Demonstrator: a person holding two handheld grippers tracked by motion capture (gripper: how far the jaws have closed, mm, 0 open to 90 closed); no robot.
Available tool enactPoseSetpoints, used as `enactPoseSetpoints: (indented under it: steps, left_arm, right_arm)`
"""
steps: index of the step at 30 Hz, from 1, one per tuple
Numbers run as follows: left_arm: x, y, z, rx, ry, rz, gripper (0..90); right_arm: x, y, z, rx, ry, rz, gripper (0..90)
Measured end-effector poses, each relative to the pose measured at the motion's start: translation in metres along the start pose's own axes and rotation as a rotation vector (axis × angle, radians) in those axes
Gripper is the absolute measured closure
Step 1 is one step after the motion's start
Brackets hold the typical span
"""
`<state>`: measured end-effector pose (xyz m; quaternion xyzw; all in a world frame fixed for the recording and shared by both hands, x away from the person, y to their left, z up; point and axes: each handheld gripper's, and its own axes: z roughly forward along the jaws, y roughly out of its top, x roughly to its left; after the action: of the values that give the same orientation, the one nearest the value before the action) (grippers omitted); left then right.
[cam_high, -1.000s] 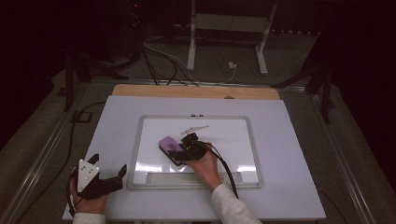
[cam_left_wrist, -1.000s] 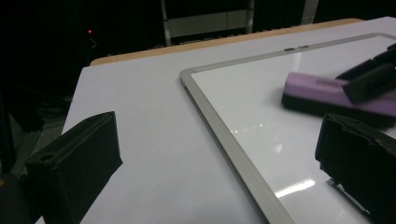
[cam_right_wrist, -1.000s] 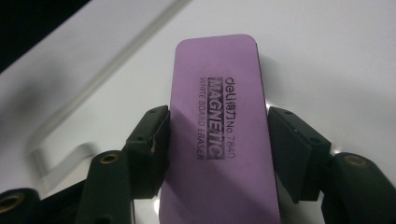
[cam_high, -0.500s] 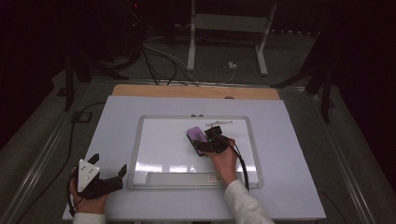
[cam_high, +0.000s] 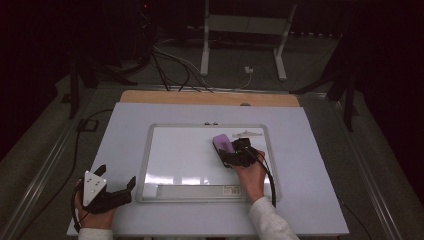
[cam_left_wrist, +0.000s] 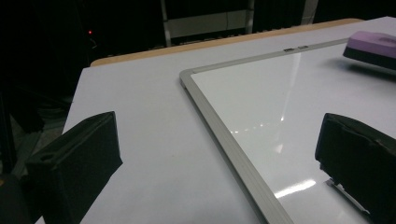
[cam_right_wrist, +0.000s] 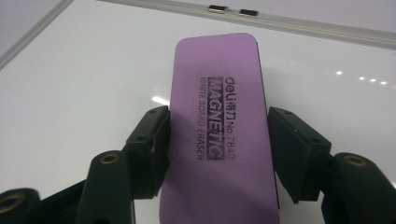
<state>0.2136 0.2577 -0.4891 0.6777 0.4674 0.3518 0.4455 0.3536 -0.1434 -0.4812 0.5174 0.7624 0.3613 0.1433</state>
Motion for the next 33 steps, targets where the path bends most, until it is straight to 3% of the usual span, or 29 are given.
enactPoseSetpoints:
  steps: [18,24,28,33]
  left_arm:
    - [-0.003,0.001,0.003,0.006,-0.005,0.01,0.9]
    - [-0.001,0.0,0.003,0.006,-0.004,0.004,0.9]
    - [-0.001,0.0,0.002,0.004,-0.003,0.004,0.9]
    - [-0.001,0.0,0.003,0.007,-0.006,0.007,0.9]
  right_arm:
    - [-0.025,-0.03,-0.023,0.017,-0.118,-0.024,41.1]
    - [-0.028,-0.035,-0.021,0.021,-0.118,-0.009,40.9]
    - [-0.027,-0.035,-0.022,0.018,-0.138,-0.028,39.3]
    - [-0.015,-0.036,-0.03,-0.059,-0.147,-0.119,35.0]
